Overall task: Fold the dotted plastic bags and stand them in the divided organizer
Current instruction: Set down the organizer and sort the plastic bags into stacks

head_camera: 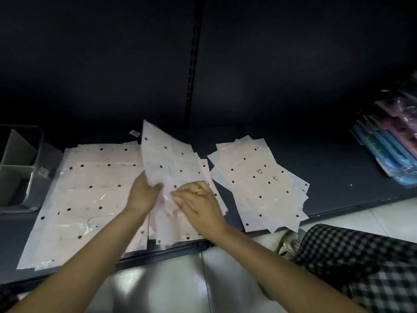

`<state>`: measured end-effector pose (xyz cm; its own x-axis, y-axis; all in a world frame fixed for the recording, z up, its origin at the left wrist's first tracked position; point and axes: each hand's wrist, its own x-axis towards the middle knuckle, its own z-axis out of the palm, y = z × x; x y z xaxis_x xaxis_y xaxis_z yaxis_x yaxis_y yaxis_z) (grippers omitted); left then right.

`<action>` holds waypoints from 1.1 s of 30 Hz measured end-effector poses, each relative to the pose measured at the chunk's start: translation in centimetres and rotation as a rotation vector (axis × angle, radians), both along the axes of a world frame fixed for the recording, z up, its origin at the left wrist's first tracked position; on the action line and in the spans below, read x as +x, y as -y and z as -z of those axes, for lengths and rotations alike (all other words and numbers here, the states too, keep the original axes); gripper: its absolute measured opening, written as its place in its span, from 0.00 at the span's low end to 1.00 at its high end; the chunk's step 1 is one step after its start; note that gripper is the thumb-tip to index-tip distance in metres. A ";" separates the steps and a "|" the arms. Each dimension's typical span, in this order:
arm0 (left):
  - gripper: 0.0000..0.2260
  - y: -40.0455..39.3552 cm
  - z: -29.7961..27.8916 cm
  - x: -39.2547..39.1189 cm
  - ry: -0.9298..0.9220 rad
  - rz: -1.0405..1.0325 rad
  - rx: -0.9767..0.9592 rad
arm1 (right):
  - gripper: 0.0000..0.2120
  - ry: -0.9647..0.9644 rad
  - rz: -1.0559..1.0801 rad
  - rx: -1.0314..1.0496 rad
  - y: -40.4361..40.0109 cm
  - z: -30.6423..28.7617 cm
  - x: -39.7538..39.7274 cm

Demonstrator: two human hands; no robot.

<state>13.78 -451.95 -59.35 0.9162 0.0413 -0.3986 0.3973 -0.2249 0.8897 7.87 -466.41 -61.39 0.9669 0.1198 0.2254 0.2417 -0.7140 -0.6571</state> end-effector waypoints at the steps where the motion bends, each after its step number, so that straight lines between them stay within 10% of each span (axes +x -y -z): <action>1: 0.16 -1.3 0.2 0.5 0.015 -0.026 0.071 | 0.12 -0.004 0.066 -0.008 1.3 0.6 0.3; 9: 0.27 -14.8 4.2 3.7 0.039 -0.261 0.587 | 0.29 -0.472 0.710 -0.278 18.0 6.1 -1.2; 17: 0.29 -14.2 5.9 1.9 0.168 -0.210 0.814 | 0.14 -0.346 0.820 -0.404 19.1 6.6 -1.8; 22: 0.18 -7.2 2.7 0.3 0.376 0.064 0.522 | 0.11 -0.101 0.734 -0.323 14.2 4.0 0.3; 28: 0.23 1.3 1.0 -1.8 -0.159 0.181 -0.276 | 0.13 0.064 0.365 -0.354 2.4 1.0 -0.1; 33: 0.37 0.5 3.3 -0.5 0.007 0.247 0.121 | 0.24 -0.019 0.237 -0.333 0.5 1.8 -1.9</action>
<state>13.25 -452.41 -62.66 0.9072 -0.1366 -0.3978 0.3109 -0.4191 0.8530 5.97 -466.88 -63.21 0.9801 -0.0432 0.1936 0.0351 -0.9229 -0.3834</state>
